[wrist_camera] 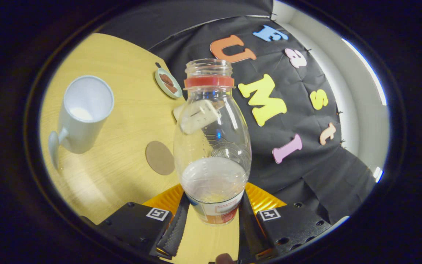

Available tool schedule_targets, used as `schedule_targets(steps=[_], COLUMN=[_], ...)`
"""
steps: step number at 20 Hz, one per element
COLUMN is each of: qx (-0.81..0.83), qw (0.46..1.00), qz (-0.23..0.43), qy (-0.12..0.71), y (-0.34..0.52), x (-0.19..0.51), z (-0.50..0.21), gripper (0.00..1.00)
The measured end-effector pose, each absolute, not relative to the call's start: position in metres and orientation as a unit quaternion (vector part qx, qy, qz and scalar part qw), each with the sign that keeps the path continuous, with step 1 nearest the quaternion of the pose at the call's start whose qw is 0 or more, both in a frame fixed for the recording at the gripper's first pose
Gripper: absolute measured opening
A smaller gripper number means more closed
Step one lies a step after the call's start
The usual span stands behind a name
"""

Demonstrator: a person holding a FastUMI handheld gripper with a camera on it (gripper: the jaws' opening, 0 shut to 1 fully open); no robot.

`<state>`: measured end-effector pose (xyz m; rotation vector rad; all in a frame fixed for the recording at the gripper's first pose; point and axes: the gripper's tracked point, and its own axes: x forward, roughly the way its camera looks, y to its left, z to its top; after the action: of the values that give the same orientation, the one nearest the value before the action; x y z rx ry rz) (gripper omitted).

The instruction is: Take the bottle from table, then pour the juice into the cup, finally place the bottle on the coaster

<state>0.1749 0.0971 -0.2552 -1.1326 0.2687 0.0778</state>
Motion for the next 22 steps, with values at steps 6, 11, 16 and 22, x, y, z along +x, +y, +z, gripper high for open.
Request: schedule_targets(steps=[6,11,16,22], qx=[-0.62,-0.664,-0.707,-0.735], qw=[0.777,0.742,0.705,0.677], qz=[0.031,0.03,0.024,0.026], qy=[0.107,0.083,0.052,0.032], y=[0.103,0.106,0.112,0.119], x=[0.18,0.177,0.173,0.171], z=[-0.253,-0.252,-0.241,-0.237], gripper=[0.75,0.75,0.74,0.74])
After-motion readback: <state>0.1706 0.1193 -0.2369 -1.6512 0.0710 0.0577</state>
